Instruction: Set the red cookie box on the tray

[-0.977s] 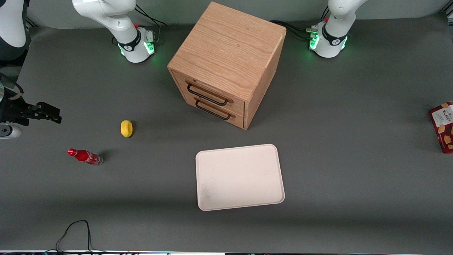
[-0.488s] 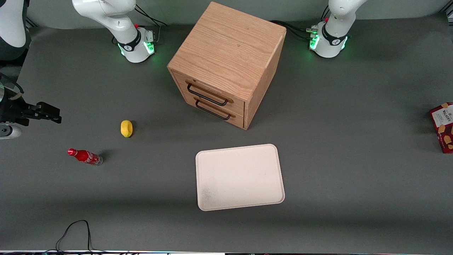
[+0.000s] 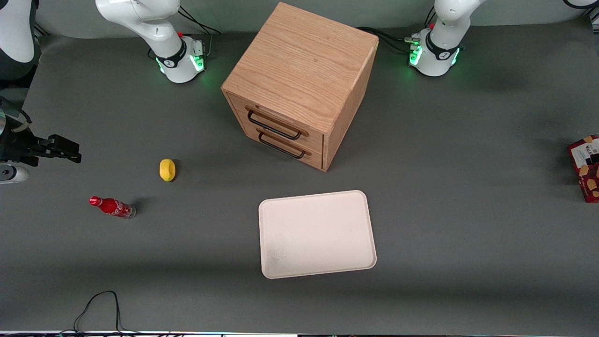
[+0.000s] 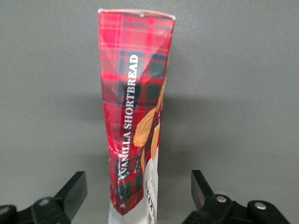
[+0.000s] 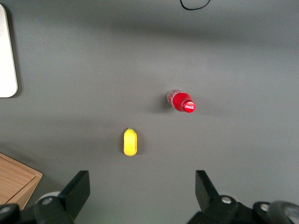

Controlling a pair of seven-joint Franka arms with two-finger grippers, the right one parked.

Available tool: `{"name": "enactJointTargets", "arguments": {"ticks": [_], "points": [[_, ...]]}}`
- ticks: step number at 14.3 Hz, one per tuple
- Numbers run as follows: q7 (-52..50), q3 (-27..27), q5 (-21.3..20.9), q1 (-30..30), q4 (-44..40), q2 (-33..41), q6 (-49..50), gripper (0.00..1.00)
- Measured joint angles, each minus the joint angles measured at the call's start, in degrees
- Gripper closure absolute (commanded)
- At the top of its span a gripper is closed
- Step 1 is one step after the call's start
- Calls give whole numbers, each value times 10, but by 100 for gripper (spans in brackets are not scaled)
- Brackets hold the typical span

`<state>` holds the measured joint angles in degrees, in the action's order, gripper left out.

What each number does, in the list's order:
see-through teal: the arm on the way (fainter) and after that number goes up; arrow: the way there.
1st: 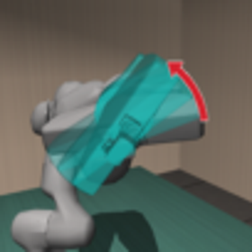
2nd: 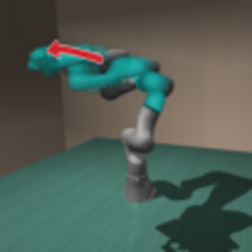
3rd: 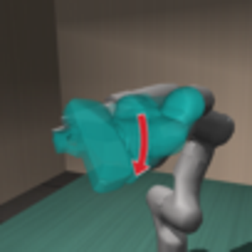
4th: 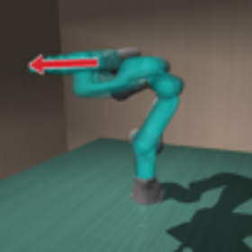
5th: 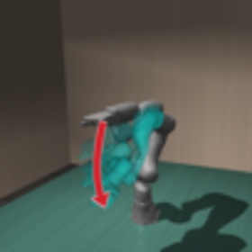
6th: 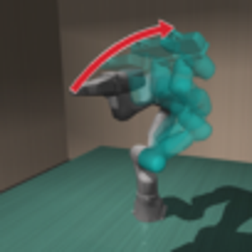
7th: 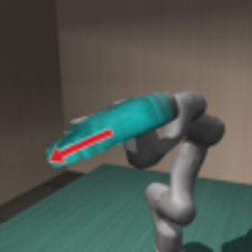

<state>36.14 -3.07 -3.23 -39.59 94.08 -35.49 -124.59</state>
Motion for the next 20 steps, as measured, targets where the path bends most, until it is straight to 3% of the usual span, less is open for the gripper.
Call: {"name": "enactJointTargets", "arguments": {"ticks": [3, 4, 5, 20], "points": [[0, 2, 0, 0, 0, 0, 0, 4], [0, 2, 0, 0, 0, 0, 0, 70], [0, 2, 0, 0, 0, 0, -1, 100], [31, 4, 0, -1, -3, -8, -24, 100]]}}
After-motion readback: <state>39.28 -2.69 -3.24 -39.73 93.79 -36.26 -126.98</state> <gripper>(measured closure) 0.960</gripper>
